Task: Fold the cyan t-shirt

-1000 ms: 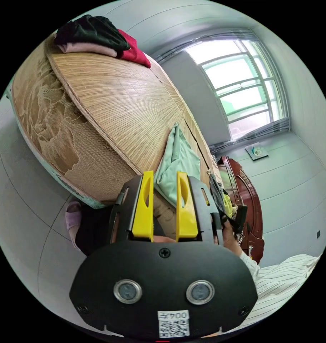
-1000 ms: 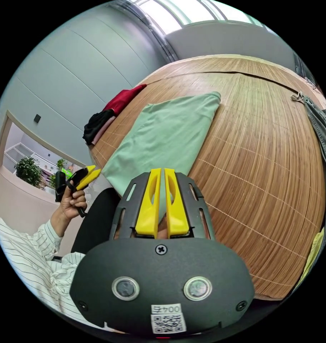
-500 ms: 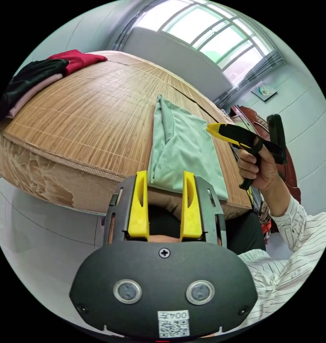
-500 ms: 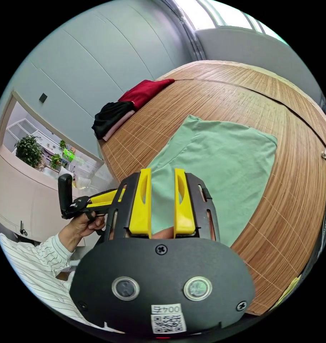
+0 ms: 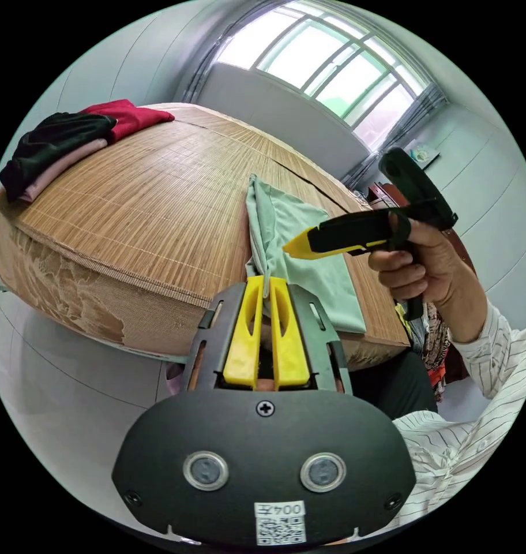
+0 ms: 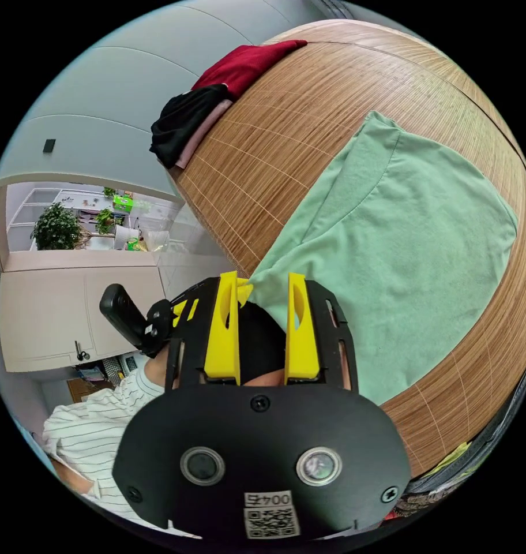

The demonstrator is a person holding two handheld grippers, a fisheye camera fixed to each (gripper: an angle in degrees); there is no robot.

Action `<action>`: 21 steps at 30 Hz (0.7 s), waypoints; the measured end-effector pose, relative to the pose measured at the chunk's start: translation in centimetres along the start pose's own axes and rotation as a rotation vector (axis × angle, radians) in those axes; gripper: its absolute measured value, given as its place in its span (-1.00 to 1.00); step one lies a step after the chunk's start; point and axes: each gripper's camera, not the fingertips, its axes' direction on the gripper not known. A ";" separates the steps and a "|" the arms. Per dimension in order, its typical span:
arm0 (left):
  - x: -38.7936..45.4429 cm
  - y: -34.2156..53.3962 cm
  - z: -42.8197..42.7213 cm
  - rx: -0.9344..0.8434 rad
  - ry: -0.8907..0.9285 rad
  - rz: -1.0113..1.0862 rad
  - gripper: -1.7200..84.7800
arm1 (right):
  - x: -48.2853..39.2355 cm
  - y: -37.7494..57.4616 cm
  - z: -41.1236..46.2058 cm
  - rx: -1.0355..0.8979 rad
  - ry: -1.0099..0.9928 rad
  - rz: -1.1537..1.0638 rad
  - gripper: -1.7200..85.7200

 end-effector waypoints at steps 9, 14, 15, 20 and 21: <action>3.8 0.8 0.8 -0.014 -0.110 0.154 -0.91 | -4.4 -6.4 4.3 -0.162 0.230 0.039 -0.66; 3.1 1.1 0.1 0.011 -0.081 0.135 -0.89 | -6.6 -8.7 5.8 -0.168 0.451 0.019 -0.88; 2.8 1.3 -0.4 0.024 -0.074 0.126 -0.88 | -6.6 -8.9 5.8 -0.166 0.447 0.022 -0.89; -0.4 2.3 -1.7 0.050 -0.038 0.062 -0.72 | -5.2 -9.3 4.4 -0.119 0.292 0.093 -0.91; -1.2 2.1 -1.2 0.014 0.006 0.047 -0.66 | -5.1 -9.4 4.3 -0.116 0.275 0.100 -0.92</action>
